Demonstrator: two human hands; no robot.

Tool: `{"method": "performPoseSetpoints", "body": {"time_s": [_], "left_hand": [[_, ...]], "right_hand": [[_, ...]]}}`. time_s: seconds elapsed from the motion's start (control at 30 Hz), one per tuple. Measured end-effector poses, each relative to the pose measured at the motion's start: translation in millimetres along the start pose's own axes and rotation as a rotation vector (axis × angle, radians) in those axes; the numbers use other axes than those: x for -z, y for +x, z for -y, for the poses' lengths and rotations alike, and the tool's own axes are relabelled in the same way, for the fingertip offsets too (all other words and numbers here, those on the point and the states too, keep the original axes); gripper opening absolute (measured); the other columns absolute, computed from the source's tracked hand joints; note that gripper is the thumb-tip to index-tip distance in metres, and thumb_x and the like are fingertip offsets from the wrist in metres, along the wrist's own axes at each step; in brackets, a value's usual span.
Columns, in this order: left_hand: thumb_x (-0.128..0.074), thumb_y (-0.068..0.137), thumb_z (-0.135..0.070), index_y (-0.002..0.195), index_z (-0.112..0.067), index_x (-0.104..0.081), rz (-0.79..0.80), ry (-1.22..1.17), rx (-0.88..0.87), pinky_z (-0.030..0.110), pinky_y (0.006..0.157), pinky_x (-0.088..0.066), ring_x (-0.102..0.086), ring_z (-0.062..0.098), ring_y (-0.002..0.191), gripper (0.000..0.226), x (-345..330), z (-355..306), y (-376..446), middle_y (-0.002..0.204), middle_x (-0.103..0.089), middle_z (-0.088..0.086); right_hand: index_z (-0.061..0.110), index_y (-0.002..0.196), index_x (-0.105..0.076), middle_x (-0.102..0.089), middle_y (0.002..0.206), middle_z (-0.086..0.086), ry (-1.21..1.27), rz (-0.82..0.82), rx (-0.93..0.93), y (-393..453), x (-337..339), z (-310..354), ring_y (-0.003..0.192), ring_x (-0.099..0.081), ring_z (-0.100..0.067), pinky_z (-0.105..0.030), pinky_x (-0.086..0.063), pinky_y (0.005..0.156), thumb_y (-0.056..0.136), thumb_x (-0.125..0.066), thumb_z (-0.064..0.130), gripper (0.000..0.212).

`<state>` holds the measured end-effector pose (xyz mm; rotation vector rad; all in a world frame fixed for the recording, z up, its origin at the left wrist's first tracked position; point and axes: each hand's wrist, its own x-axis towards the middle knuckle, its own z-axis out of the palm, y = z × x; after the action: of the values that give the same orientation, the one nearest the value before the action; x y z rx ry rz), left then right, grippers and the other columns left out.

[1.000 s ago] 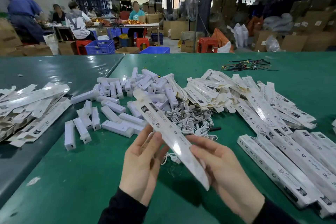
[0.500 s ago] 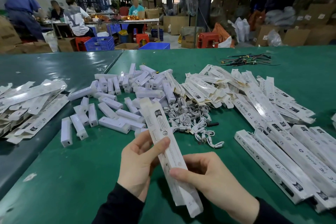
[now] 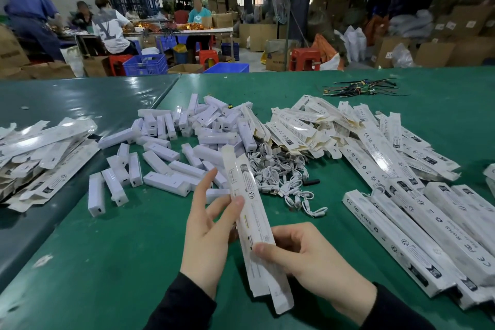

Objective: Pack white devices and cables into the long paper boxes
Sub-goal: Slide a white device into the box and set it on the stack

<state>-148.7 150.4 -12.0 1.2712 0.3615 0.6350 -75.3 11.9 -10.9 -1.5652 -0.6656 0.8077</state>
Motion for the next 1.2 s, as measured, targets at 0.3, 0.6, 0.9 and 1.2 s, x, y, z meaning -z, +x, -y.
{"method": "performPoseSetpoints", "body": {"time_s": [0.3, 0.6, 0.9, 1.2], "left_hand": [[-0.074, 0.076, 0.008, 0.125, -0.045, -0.054, 0.075, 0.051, 0.052, 0.045, 0.072, -0.06, -0.071, 0.032, 0.081, 0.075, 3, -2, 1, 0.096, -0.073, 0.013], [-0.077, 0.069, -0.013, 0.118, -0.042, -0.057, 0.408, 0.023, 0.292, 0.032, 0.052, -0.054, -0.07, 0.042, 0.09, 0.06, -2, -5, -9, 0.107, -0.071, 0.014], [-0.074, 0.073, -0.014, 0.123, -0.031, -0.055, 0.487, 0.037, 0.333, 0.033, 0.048, -0.055, -0.071, 0.042, 0.077, 0.056, -3, -2, -10, 0.105, -0.071, 0.015], [-0.074, 0.073, -0.012, 0.112, -0.025, -0.059, 0.524, 0.073, 0.323, 0.025, 0.042, -0.05, -0.07, 0.042, 0.071, 0.044, -3, -4, -11, 0.09, -0.07, 0.012]], "right_hand": [[0.017, 0.09, -0.076, -0.075, 0.081, 0.002, -0.087, -0.171, 0.013, 4, 10, 3, 0.066, -0.067, -0.006, -0.02, -0.051, 0.055, 0.085, -0.072, 0.028, 0.013], [0.028, 0.113, -0.07, -0.072, 0.106, -0.003, 0.134, -0.195, 0.164, 9, 20, 5, 0.094, -0.07, -0.019, -0.041, -0.057, 0.083, 0.09, -0.065, 0.02, 0.025], [0.014, 0.098, -0.065, -0.068, 0.082, -0.001, 0.145, -0.147, 0.124, 9, 21, 5, 0.076, -0.065, -0.011, -0.026, -0.054, 0.064, 0.092, -0.062, 0.01, 0.008], [0.014, 0.109, -0.059, -0.073, 0.081, -0.005, 0.249, -0.197, 0.016, 12, 26, 5, 0.066, -0.065, -0.014, -0.024, -0.052, 0.056, 0.07, -0.074, 0.041, 0.049]]}}
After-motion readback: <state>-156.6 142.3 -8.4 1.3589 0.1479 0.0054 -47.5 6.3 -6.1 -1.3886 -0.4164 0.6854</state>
